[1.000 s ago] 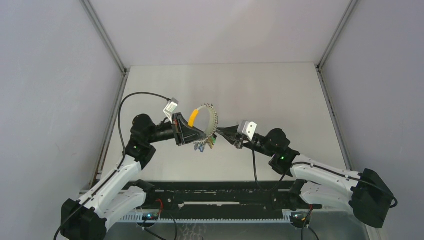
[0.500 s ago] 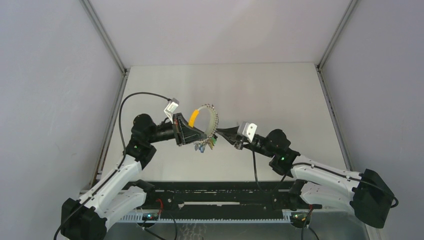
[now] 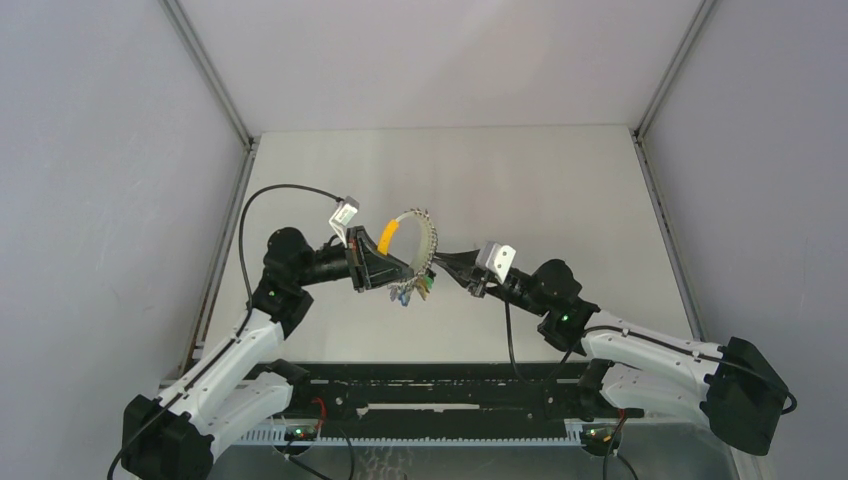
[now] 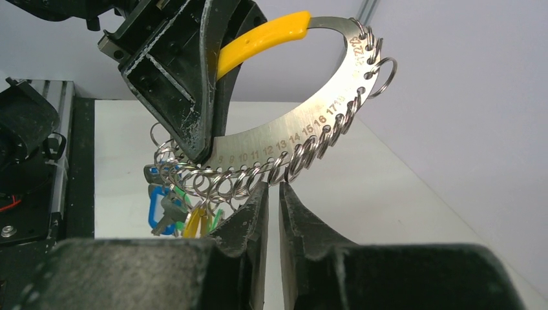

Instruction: Put the keys on the keyring

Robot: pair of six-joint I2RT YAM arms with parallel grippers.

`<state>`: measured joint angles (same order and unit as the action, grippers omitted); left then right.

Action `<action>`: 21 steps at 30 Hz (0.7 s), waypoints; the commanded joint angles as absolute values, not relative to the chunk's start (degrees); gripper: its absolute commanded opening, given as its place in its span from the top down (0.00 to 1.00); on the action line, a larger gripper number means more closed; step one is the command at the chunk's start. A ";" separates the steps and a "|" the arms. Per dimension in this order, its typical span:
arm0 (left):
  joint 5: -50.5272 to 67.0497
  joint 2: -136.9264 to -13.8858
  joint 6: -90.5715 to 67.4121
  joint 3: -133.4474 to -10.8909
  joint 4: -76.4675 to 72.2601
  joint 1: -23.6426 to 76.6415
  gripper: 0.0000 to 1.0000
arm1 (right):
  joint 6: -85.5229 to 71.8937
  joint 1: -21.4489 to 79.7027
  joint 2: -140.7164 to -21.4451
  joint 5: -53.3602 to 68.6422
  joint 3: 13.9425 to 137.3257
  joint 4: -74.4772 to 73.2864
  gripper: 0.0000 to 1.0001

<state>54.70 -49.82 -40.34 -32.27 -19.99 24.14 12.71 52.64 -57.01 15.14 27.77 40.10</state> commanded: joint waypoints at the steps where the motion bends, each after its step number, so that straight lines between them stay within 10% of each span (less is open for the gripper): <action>1: 55.37 -49.42 -39.64 -34.06 -22.67 24.43 1.00 | 11.94 53.20 -56.84 13.01 28.59 42.89 0.89; 21: 53.01 -48.14 -39.27 -34.09 -21.15 24.43 1.00 | 11.55 53.59 -57.04 14.41 28.56 42.70 0.80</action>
